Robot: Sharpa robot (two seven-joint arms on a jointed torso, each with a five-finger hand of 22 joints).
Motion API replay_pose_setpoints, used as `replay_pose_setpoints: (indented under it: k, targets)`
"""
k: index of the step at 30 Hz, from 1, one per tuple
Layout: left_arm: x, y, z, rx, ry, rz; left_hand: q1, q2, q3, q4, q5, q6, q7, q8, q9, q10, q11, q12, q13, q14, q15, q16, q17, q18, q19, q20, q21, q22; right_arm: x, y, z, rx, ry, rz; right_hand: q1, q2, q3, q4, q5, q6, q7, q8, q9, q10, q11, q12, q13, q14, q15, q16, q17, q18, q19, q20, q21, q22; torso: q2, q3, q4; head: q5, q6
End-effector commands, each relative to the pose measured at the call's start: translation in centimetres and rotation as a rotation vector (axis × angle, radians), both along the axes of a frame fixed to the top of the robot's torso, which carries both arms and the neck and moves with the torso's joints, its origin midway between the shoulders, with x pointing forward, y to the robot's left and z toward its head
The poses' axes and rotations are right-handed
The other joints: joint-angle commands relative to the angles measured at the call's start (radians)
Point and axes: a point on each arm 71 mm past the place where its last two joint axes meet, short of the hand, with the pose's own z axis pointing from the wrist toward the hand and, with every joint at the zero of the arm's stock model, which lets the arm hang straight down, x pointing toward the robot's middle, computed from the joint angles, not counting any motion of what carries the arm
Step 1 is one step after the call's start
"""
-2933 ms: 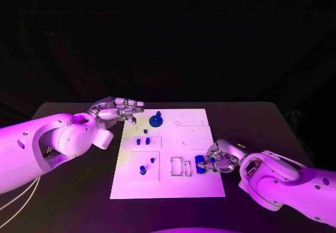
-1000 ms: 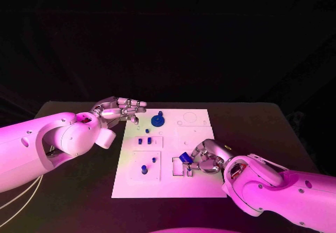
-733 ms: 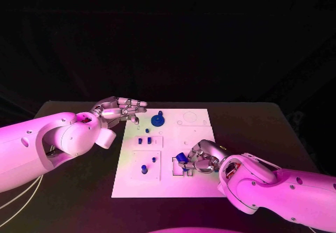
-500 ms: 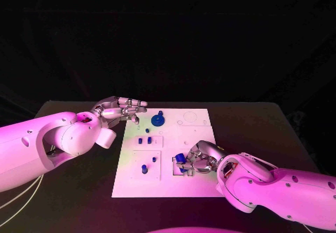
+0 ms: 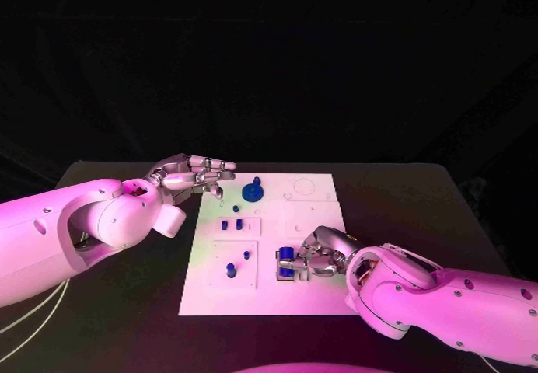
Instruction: Assemble the parts on the task board
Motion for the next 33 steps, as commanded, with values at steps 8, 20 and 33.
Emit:
replay_pose_setpoints:
  k: [8,20,33]
  targets:
    - [-0.1,-0.2,0.1,-0.011,0.002,-0.017,-0.006,0.003,-0.006,0.0,-0.002,-0.006,0.001,-0.005,-0.002,-0.006,0.0,0.006,0.002,-0.01,0.0,-0.003,-0.002,0.014,0.001,0.007,-0.008,-0.002,-0.2,0.2,0.0,-0.007,0.004,0.023,-0.036,-0.022,0.005,0.001,-0.038,-0.005,0.003,-0.001,0.009,0.002,-0.001,-0.007,0.07,0.08,-0.006,0.001,0.141,-0.006,0.105,-0.007,0.004,0.263,0.0,-0.0001,-0.0002,0.001,0.0]
    - [-0.1,0.0,0.1,-0.009,0.003,-0.013,-0.006,0.003,-0.007,0.0,-0.001,-0.006,0.001,-0.005,-0.002,-0.007,0.001,0.007,0.002,-0.01,0.0,-0.003,-0.003,0.014,0.001,0.007,-0.008,-0.003,-0.4,-0.1,0.5,0.018,-0.043,0.031,-0.012,0.005,0.032,-0.005,0.013,-0.007,0.002,0.001,0.02,0.004,-0.002,-0.006,0.074,0.08,-0.007,0.001,0.141,-0.006,0.105,-0.008,0.004,0.263,0.0,0.0003,-0.0006,0.0,0.0]
    - [0.0,0.1,0.1,-0.007,0.0,-0.006,-0.007,0.005,-0.007,0.001,-0.001,-0.007,0.001,-0.005,-0.002,-0.008,0.001,0.007,0.002,-0.01,0.0,-0.003,-0.003,0.014,0.001,0.007,-0.009,-0.003,-1.1,-0.2,2.7,0.133,-0.336,0.301,0.421,0.068,0.195,-0.2,0.025,-0.126,0.057,-0.125,-0.037,-0.006,0.038,-0.006,0.087,0.084,0.022,0.012,0.165,-0.006,0.104,0.011,0.003,0.263,-0.001,0.0004,-0.0018,0.003,0.001]
